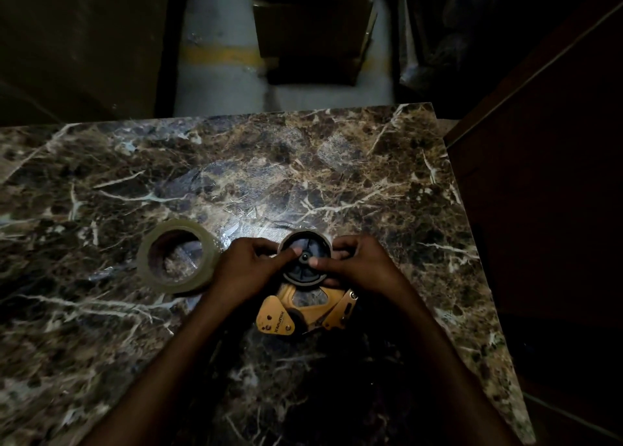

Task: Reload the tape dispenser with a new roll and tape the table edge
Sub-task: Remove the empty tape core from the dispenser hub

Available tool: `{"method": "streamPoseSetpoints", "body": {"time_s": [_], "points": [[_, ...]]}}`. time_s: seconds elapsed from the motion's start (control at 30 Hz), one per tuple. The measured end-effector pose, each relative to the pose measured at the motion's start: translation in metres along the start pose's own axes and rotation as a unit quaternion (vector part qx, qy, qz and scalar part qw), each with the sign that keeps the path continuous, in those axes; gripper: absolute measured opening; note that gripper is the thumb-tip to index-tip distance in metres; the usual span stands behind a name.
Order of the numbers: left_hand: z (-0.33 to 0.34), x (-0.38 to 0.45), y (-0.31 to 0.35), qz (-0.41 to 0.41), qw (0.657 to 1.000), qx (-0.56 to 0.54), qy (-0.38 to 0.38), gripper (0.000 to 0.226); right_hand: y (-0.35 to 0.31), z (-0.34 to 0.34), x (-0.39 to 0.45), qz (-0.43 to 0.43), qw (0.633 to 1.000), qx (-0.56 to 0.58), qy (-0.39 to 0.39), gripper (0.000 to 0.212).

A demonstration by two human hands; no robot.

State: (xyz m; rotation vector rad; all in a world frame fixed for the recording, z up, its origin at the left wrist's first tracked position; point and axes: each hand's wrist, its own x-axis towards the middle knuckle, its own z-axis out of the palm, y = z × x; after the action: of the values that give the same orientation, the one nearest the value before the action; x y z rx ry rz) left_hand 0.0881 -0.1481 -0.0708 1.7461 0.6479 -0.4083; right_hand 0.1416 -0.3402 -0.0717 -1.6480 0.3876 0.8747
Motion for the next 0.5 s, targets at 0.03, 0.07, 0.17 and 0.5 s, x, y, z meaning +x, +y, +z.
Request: {"method": "streamPoseSetpoints", "body": {"time_s": [0.03,0.07,0.17,0.5], "points": [[0.002,-0.0025,-0.0015,-0.006,1.0,0.022,0.02,0.032,-0.0002,0.0002,-0.0009,0.001,1.0,0.004,0.002,0.042],[0.0033,-0.0052,-0.0023,-0.014,0.999,0.038,0.031,0.039,-0.0001,0.0001,-0.0022,0.001,1.0,0.011,0.003,0.035],[0.0037,-0.0074,-0.0034,-0.024,0.997,0.067,0.04,0.048,-0.001,0.0011,-0.0041,-0.011,1.0,0.018,0.011,0.033],[0.0087,-0.0052,-0.0104,-0.003,0.996,-0.034,0.083,0.034,-0.0001,-0.0036,0.0011,0.001,0.998,-0.044,0.05,0.047]]}}
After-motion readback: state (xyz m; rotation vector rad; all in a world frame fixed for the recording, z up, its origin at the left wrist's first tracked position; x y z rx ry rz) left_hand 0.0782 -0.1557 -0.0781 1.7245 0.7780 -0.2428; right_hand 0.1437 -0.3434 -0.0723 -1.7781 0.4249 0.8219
